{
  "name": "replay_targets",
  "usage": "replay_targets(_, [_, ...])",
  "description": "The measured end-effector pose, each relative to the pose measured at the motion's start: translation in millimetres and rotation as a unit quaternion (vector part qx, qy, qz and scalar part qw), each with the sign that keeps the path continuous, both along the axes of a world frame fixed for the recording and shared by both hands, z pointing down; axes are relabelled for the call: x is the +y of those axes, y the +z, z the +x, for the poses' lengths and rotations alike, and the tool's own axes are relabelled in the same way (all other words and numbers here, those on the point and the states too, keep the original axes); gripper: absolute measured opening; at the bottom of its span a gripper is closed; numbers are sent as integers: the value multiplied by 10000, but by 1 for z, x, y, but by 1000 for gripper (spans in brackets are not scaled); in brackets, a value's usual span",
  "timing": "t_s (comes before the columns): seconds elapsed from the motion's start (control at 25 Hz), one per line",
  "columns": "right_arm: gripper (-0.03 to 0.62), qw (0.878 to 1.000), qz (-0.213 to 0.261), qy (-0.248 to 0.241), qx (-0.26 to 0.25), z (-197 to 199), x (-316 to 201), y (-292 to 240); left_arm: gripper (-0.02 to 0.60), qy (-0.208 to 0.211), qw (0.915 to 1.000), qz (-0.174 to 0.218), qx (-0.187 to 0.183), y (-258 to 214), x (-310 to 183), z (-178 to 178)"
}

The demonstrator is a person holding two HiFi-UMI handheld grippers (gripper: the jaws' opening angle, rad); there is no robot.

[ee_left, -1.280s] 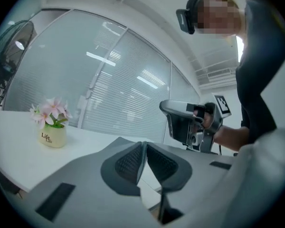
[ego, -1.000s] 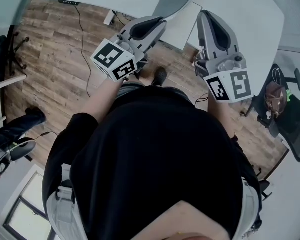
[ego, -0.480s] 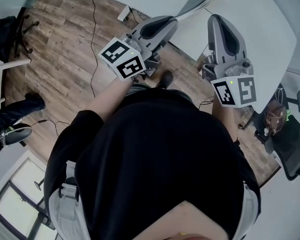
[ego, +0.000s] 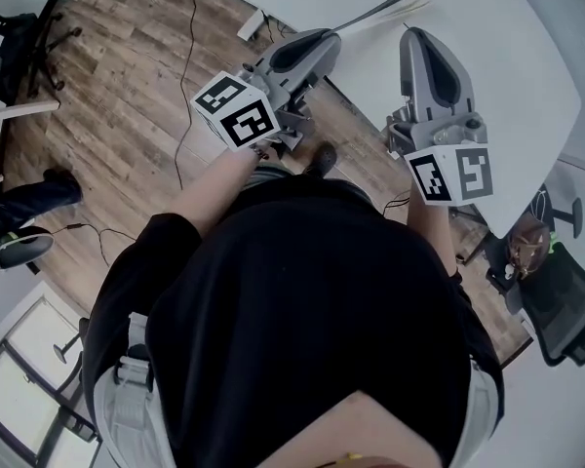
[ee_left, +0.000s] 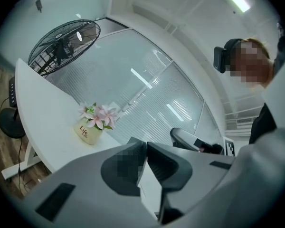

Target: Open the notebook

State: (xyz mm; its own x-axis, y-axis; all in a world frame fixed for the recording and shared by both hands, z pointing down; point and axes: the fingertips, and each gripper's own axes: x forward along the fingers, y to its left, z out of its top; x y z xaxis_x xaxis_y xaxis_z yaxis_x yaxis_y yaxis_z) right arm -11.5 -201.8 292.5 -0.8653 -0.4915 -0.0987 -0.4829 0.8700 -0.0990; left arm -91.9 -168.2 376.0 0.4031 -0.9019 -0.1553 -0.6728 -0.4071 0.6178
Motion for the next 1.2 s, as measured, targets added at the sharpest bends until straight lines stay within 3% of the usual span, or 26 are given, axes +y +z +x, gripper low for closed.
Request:
replay_targets(0.4, [5, 9999, -37, -117, 96, -28, 4, 1, 48, -334, 9965, -295, 712, 21, 1, -39])
replay_targets(1.2, [5, 9998, -43, -192, 98, -75, 3, 2, 48, -432, 9907, -846, 969, 68, -7, -88])
